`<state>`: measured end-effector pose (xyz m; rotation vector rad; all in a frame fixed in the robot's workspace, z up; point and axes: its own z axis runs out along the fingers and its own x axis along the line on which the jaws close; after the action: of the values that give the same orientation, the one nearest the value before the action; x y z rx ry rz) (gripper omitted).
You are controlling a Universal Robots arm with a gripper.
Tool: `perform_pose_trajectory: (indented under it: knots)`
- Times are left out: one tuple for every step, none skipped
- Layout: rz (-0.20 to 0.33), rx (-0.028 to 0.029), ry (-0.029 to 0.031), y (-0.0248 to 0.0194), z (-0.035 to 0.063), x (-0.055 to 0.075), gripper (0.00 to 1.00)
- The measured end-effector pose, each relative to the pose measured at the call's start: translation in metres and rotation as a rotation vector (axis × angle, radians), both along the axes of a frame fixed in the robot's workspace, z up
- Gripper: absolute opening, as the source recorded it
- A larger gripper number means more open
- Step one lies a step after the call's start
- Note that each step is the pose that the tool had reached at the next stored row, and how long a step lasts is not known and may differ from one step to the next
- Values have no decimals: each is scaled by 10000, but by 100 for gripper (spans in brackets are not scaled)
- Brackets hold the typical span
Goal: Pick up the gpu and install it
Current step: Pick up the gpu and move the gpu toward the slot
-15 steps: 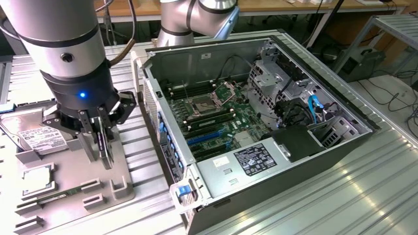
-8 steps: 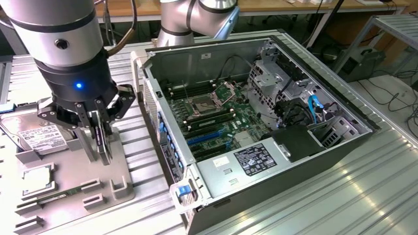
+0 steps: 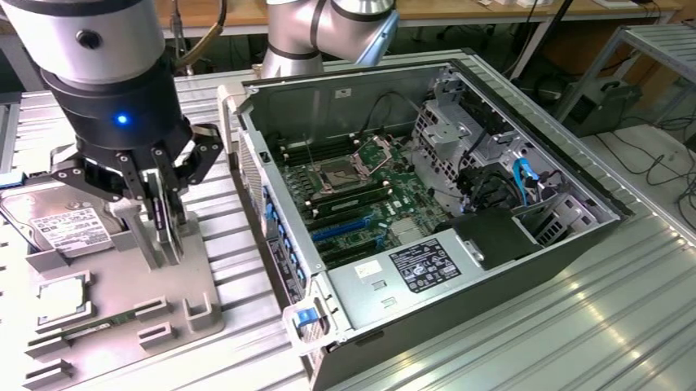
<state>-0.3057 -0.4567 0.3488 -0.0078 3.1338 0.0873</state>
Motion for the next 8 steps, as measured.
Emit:
perform_pose_trajectory:
  knots:
    - [1, 3, 0, 0, 29, 0, 27]
    - [1, 7, 0, 0, 55, 0, 27]
    - [0, 9, -1, 0, 78, 0, 27]
    - [0, 9, -1, 0, 103, 0, 27]
    - [0, 9, 0, 0, 132, 0, 27]
    - [0, 9, 1, 0, 161, 0, 27]
    - [0, 10, 0, 0, 190, 0, 27]
    - [0, 10, 0, 0, 219, 0, 27]
